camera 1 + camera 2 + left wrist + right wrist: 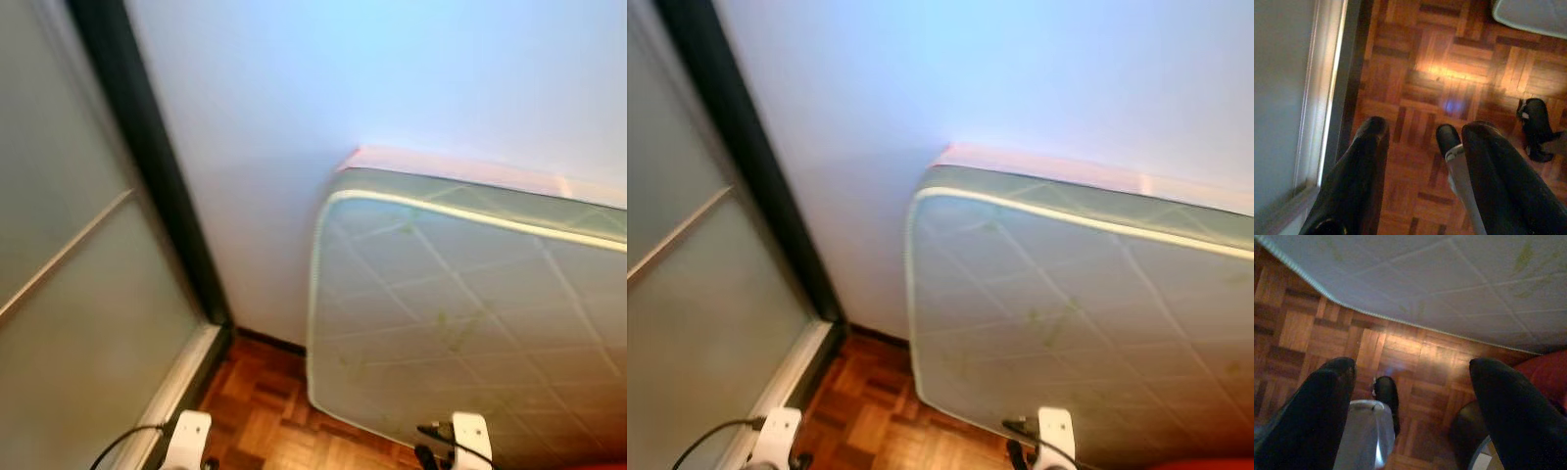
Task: Clean up the room
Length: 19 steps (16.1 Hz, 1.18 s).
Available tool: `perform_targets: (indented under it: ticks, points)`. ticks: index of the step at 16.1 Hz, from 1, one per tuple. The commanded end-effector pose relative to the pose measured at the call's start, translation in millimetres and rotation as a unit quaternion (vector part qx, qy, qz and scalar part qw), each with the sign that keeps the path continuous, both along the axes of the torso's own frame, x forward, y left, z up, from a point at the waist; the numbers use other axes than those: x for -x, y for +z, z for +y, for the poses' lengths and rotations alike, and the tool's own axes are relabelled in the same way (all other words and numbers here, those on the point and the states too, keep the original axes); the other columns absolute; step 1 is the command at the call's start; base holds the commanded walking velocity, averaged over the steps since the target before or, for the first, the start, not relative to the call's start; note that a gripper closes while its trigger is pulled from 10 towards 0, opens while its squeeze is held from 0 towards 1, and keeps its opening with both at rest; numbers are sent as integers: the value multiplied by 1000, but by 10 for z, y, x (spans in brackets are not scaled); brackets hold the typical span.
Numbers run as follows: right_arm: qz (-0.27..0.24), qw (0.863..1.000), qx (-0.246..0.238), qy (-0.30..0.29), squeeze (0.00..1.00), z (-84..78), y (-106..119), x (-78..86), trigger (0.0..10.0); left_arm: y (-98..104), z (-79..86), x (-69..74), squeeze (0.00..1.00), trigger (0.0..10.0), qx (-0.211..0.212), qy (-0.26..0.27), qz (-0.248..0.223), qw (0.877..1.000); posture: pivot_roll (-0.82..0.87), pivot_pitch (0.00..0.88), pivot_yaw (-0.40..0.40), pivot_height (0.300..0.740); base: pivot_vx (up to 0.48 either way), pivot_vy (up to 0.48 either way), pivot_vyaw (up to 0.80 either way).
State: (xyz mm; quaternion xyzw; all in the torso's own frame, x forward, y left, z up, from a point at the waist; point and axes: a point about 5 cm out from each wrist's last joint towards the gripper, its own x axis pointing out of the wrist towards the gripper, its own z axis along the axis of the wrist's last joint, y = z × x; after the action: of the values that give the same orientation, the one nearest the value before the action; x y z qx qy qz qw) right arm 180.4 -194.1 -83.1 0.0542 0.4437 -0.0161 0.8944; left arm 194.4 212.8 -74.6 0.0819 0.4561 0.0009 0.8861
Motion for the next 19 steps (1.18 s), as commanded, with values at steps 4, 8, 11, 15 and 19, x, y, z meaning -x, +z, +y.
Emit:
perform_targets:
  ticks: [4,8,11,15,19]
  points:
    - [23,1000,-4,-4,0,36,-57,104,10000,-61,5,112,0,10000,-4,2,28,1000,28,25,-5,740,0,0,-800]
    - [35,999,-4,-8,0,35,-92,181,10000,-101,23,203,0,10000,-4,0,44,999,19,59,6,740,0,0,-797]
    - [39,999,-2,-9,0,1,-99,209,10000,-105,16,210,0,10000,-3,-1,43,999,21,68,4,740,0,0,-788]
    - [51,999,1,-9,0,-48,-121,281,10000,-122,-22,235,0,10000,-4,-8,46,999,25,62,4,740,0,0,-791]
    - [54,998,6,2,0,-70,-124,298,10000,-94,-69,152,0,10000,-3,-13,37,999,20,47,5,740,0,0,-788]
